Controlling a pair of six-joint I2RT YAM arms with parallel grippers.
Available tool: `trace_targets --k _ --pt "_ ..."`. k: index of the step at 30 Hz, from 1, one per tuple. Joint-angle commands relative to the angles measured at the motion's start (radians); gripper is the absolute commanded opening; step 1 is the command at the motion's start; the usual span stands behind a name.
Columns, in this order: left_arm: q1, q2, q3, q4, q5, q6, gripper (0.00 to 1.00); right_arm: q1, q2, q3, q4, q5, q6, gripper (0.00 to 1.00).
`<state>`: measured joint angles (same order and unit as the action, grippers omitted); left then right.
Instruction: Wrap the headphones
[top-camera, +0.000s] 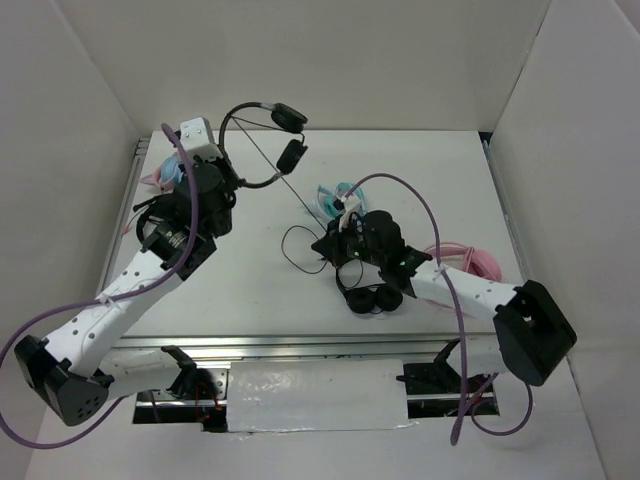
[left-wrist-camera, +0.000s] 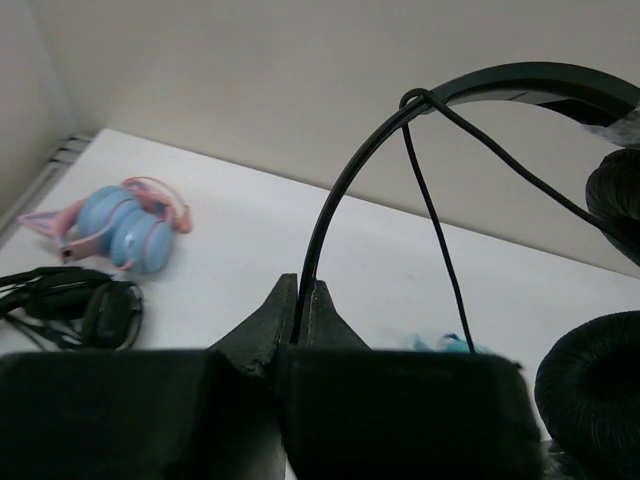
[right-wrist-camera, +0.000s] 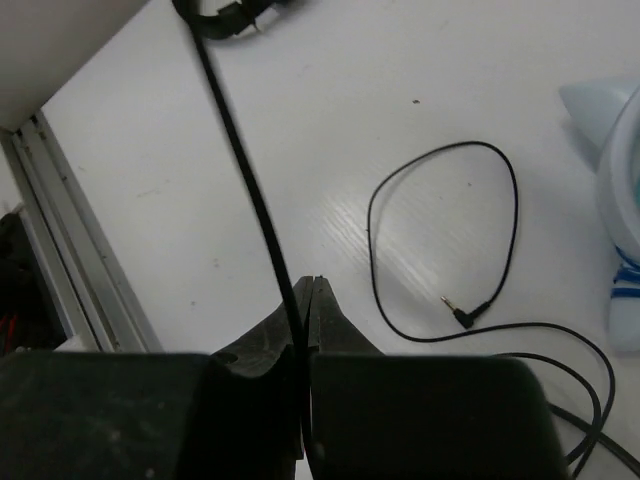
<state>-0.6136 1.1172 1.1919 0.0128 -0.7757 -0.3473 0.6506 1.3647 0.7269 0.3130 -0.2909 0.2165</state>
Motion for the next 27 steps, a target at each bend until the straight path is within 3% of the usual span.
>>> trace_targets --k 1,7,12,21,24,27 --pt "0.049 0.051 0.057 0.074 -0.194 -0.03 0.0 0.082 -0.088 -0.033 0.055 0.117 0.023 0.0" --pt "0.097 0.142 0.019 0.108 -0.212 0.007 0.0 0.246 -0.209 0.032 -0.127 0.516 -0.083 0.0" --pt "0.1 0.199 -0.017 0.076 -0.171 0.045 0.0 0.34 -0.225 0.117 -0.219 0.705 -0.28 0.0" --pt "0.026 0.159 -0.25 0.153 0.034 0.286 0.0 0.307 -0.162 0.226 -0.161 0.705 -0.644 0.0" --pt "0.005 0.13 -0.304 0.136 0.27 0.337 0.0 0.279 -0.135 0.215 -0.079 0.659 -0.73 0.0" --pt "-0.017 0.103 -0.345 0.124 0.407 0.436 0.0 0.265 -0.099 0.21 0.007 0.667 -0.784 0.01"
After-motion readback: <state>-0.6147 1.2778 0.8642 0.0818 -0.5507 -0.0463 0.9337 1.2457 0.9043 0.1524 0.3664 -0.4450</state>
